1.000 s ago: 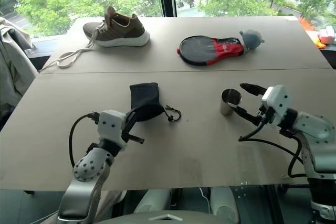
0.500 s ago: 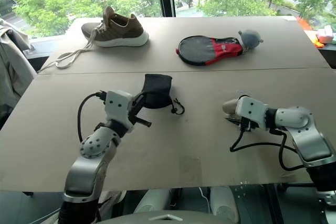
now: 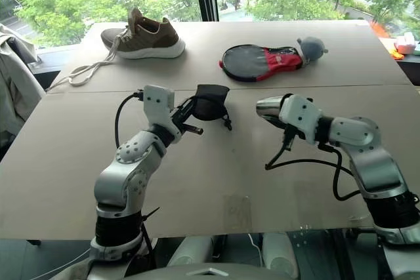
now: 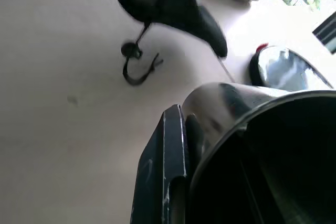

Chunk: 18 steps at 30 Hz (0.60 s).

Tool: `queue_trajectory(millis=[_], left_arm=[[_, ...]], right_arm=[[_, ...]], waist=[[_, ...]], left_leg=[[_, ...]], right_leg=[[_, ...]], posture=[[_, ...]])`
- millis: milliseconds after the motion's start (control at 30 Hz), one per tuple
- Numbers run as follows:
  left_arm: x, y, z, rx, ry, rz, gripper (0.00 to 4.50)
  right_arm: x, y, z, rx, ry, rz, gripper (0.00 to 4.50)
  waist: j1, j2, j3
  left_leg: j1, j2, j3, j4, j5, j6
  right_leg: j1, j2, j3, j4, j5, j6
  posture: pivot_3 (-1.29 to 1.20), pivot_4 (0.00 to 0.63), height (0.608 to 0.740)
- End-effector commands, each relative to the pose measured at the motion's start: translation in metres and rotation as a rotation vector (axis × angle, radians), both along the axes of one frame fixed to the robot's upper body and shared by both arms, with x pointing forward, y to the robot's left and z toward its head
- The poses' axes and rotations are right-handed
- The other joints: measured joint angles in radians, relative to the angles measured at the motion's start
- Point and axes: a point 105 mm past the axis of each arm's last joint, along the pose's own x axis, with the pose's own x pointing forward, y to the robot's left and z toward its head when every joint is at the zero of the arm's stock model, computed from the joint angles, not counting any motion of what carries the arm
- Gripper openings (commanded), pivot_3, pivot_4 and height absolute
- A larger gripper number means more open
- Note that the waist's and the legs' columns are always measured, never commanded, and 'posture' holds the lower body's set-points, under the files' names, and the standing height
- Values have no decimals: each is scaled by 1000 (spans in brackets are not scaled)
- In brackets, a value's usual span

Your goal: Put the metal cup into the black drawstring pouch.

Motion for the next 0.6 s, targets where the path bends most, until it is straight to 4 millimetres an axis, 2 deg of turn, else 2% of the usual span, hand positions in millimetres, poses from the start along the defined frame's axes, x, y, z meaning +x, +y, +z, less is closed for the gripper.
queue_trajectory(millis=[33, 167, 267, 400, 600], left_arm=[[5, -7, 11, -51, 6, -15, 0], [6, -19, 16, -71, 23, -59, 0], [6, -24, 20, -102, 29, -87, 0], [-6, -34, 26, -172, 40, -192, 0], [-26, -44, 36, -293, 54, -341, 0]], right_arm=[[-13, 32, 14, 31, -47, 101, 22], [-17, 60, 10, 19, -68, 181, 22], [-12, 69, 2, -17, -85, 190, 22], [9, 69, -11, -92, -138, 124, 22], [21, 69, -26, -163, -176, 86, 22]], waist=[[1, -1, 0], [2, -1, 0], [1, -1, 0], [-2, -1, 0], [-1, -1, 0]], left_leg=[[0, 0, 0, 0, 0, 0], [-2, -1, -2, 1, 0, -1], [-4, -1, -2, 2, 0, -1], [-4, -1, -2, 3, 0, -1], [-5, -1, -2, 4, 0, -1]], right_leg=[[0, 0, 0, 0, 0, 0], [-1, -1, -2, 0, 0, 0], [-2, -1, -2, 0, 0, 0], [-2, 0, -2, 0, 0, -1], [-3, 0, -2, 0, 1, -1]], posture=[[0, 150, 736], [0, 150, 736], [0, 150, 736], [0, 150, 736], [0, 150, 736]])
